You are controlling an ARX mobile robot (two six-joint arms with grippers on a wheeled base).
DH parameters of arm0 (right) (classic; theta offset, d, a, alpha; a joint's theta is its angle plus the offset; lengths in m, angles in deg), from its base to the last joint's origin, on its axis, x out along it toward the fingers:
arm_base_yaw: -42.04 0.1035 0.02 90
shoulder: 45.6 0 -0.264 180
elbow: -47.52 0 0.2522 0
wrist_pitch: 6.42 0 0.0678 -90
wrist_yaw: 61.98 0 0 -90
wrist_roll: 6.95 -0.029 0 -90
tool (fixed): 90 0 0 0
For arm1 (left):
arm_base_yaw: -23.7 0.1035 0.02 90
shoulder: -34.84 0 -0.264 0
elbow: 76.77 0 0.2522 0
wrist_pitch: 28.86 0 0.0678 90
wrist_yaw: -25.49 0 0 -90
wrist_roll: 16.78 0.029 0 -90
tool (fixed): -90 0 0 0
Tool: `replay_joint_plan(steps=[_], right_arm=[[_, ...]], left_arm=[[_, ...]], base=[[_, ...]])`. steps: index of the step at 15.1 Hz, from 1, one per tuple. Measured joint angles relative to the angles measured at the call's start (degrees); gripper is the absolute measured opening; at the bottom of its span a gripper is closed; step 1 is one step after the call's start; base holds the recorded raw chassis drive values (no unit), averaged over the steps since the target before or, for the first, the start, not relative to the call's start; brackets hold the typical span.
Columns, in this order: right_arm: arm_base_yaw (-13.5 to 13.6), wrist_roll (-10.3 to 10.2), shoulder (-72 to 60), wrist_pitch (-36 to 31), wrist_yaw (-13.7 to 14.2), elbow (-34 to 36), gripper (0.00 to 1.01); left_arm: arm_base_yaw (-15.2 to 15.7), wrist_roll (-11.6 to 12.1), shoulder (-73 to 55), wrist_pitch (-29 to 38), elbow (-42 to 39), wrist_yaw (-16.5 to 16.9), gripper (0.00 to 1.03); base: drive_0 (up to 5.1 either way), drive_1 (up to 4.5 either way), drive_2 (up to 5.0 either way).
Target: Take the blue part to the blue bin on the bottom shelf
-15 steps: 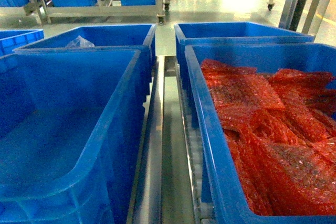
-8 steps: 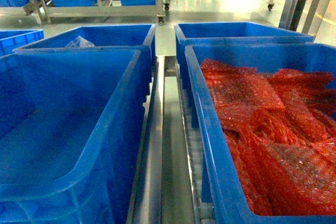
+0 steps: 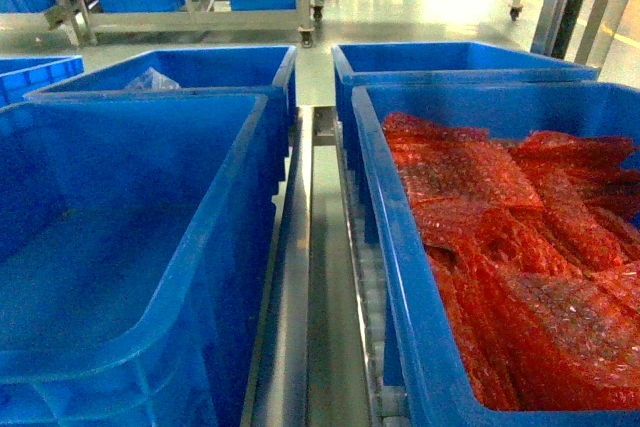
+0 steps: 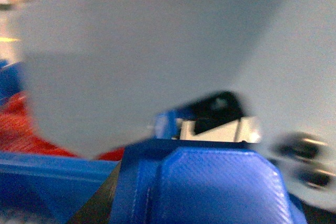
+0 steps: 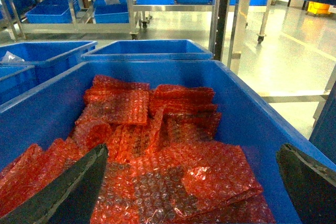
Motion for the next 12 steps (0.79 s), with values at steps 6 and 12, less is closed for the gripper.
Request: replay_joint_plan(steps=[6, 12], right_arm=[[0.00, 0.00, 0.00, -0.04, 0.02, 0.00, 0.98], [0.00, 0.00, 0.00, -0.02, 0.04, 0.00, 0.98]], left_arm=[[-12.57, -0.26, 2.80, -0.20, -0.44, -101.13, 0.43], [-3.21, -0.02, -12.11, 12.11, 1.49, -99.65, 0.43]], base=[[0.0, 0.00, 0.0], [0.0, 0.00, 0.0]])
